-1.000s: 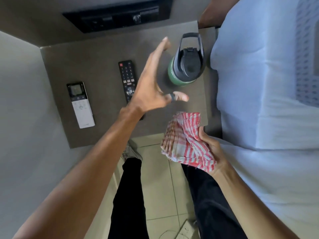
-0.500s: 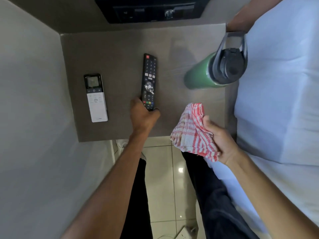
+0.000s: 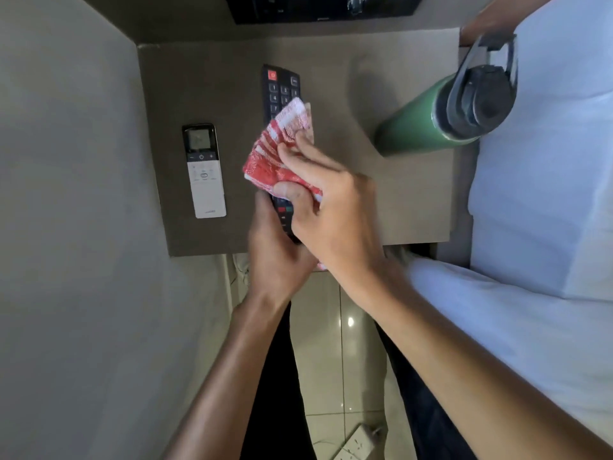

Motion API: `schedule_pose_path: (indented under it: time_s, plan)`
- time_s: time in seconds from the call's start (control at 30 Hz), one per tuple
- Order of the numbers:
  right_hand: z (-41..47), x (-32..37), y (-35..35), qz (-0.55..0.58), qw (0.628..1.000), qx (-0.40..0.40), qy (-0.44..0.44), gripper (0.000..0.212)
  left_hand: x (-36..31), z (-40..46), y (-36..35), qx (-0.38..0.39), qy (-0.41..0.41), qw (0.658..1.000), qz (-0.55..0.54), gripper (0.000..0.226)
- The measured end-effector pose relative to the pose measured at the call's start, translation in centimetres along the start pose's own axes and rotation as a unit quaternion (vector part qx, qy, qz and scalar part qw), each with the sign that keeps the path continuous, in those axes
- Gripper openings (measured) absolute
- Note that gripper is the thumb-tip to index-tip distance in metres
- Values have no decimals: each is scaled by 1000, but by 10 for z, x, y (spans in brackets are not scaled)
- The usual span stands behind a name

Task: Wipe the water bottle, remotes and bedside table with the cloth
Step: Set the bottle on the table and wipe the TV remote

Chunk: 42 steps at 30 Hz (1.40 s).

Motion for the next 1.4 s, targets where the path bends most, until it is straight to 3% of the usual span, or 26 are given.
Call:
schedule_pose_path:
  time_s: [0.1, 0.23, 0.3, 0.4, 0.47, 0.57, 0.6, 0.7, 0.8, 0.97, 1.07, 1.1, 1.2, 1.27, 1.33, 1.4]
  plan:
    - [-19, 6, 0, -45, 999, 6, 12, 36, 4, 4, 8, 6, -4, 1000, -3, 36]
    - [-11, 6, 4, -1, 1000, -11, 11, 37, 9, -3, 7, -1, -2, 1000, -6, 42]
    - [11, 5, 7, -17, 998, -51, 22, 41, 9, -2, 3, 0, 1, 1000, -16, 57]
    - [33, -2, 9, -40, 991, -126, -11, 46, 12, -2, -6, 15, 3, 999, -49, 61]
    - [20, -4, 9, -49, 994, -93, 6, 47, 14, -2, -8, 19, 6, 998, -62, 58]
    - [-4, -3, 3, -37, 993, 83, 73, 52, 24, -5, -4, 16, 4, 997, -69, 54]
    - [-2, -6, 6, -44, 991, 95, 77, 52, 28, -4, -6, 24, 13, 997, -74, 51]
    - [10, -15, 17, -62, 994, 55, 74, 46, 28, -5, -13, 18, 38, 995, -93, 50]
    - [8, -6, 9, -74, 983, 102, 132, 47, 29, -3, -11, 18, 35, 994, -99, 60]
    - [18, -6, 0, -72, 982, 124, 124, 38, 32, 1, -4, 27, 31, 996, -82, 63]
    - [29, -6, 5, -85, 991, 58, 80, 35, 30, 10, -8, 35, 51, 994, -87, 60]
    - [28, -3, 0, -72, 991, 86, 78, 33, 27, 11, -5, 31, 41, 996, -80, 60]
    - [10, -9, -8, -27, 954, 291, 61, 26, 38, 6, 1, 41, 77, 993, -85, 58]
    - [2, -35, 3, -101, 918, 383, 10, 27, 52, 1, 9, 36, 114, 988, -101, 57]
    - [9, -61, 29, -229, 916, 327, -22, 31, 61, -1, 13, 28, 151, 982, -111, 52]
    - [19, -63, 52, -192, 965, 175, -42, 35, 65, 1, 12, 23, 161, 981, -109, 50]
Point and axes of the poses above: each hand's wrist, its own z-axis towards the middle knuckle, its own y-axis out of the back of the hand, x = y × z, the point moved 6 cm from there along z, towards the middle knuckle, and after that the axes turned 4 degrees about y, right-handed, at the moved point
